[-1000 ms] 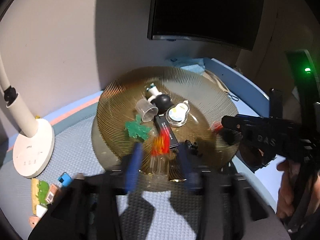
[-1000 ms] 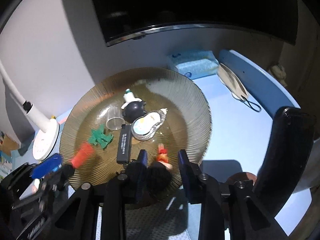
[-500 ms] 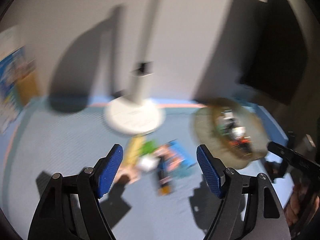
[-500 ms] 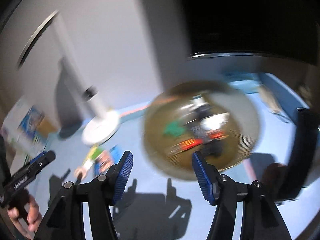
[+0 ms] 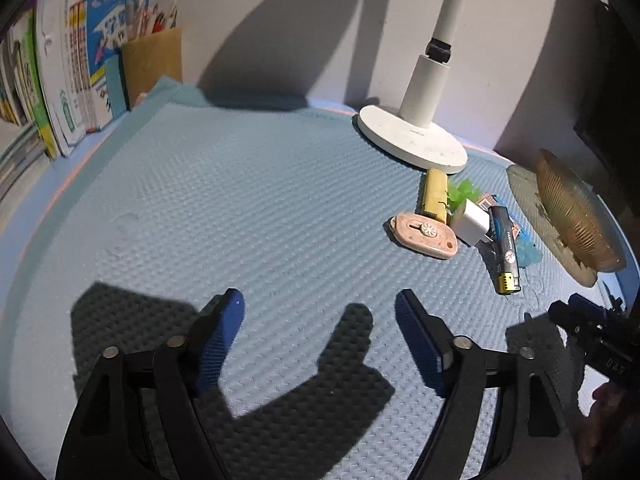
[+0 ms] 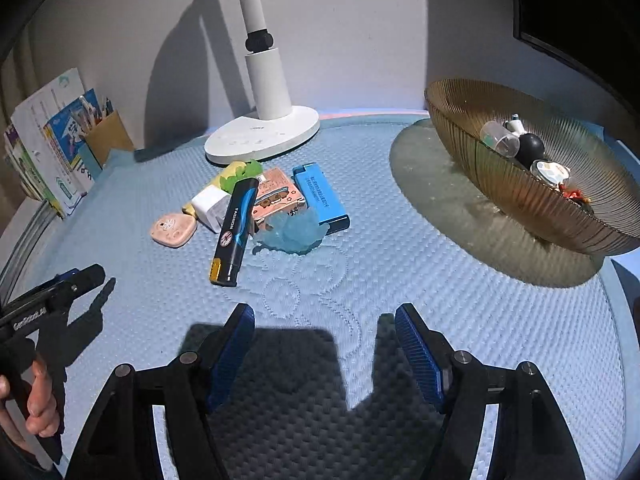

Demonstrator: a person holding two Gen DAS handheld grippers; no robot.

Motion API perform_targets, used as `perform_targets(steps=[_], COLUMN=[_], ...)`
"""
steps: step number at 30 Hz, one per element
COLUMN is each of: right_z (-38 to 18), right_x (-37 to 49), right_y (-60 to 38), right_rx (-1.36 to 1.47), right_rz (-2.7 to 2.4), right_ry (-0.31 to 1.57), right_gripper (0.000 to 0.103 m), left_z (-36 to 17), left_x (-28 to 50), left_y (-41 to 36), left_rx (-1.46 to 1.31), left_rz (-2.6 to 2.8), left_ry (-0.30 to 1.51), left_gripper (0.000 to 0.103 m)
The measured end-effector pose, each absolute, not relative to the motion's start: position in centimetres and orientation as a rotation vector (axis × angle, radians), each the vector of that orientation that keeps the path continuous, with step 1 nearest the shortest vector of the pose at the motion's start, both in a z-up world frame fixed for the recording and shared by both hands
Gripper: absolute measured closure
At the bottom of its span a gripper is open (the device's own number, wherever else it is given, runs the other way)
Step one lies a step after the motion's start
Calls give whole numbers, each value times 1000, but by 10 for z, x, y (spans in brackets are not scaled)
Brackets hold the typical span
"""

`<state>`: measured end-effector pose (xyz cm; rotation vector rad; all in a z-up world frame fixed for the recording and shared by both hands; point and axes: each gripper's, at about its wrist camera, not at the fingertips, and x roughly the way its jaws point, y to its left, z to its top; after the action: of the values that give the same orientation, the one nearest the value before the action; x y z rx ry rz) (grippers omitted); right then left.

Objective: Organize rigid objects
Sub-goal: 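Move both open tools back toward the remaining items, then grasp the pink oval item with the left tool while the right tool grasps the black lighter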

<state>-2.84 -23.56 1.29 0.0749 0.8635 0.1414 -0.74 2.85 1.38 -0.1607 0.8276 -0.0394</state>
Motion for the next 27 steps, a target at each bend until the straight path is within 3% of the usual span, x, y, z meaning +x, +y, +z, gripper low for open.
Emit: perform_targets(steps=[3,17,20,25,27], right_z=[9,6,9,23,24], right_x=[-25,-25,-17,2,14], right_y=[-234,-226,-236,-226,-217], right_rx=[65,14,140,312,301], right_rz=[146,156,167,246,261], right_ry=[882,905,959,1007,1011], right_gripper=[24,23,23,23,32], left_z=[15,11,10,23,26], left_x=[-9,-5,2,25,38], left_y=[23,14,12,-4,-23], left_rx=[-134,-57,-56,-58,16], left_rz=[-40,-56,-71,-112,-131], left_ry=[822,842,884,898,897], left_gripper=[23,23,23,23,23])
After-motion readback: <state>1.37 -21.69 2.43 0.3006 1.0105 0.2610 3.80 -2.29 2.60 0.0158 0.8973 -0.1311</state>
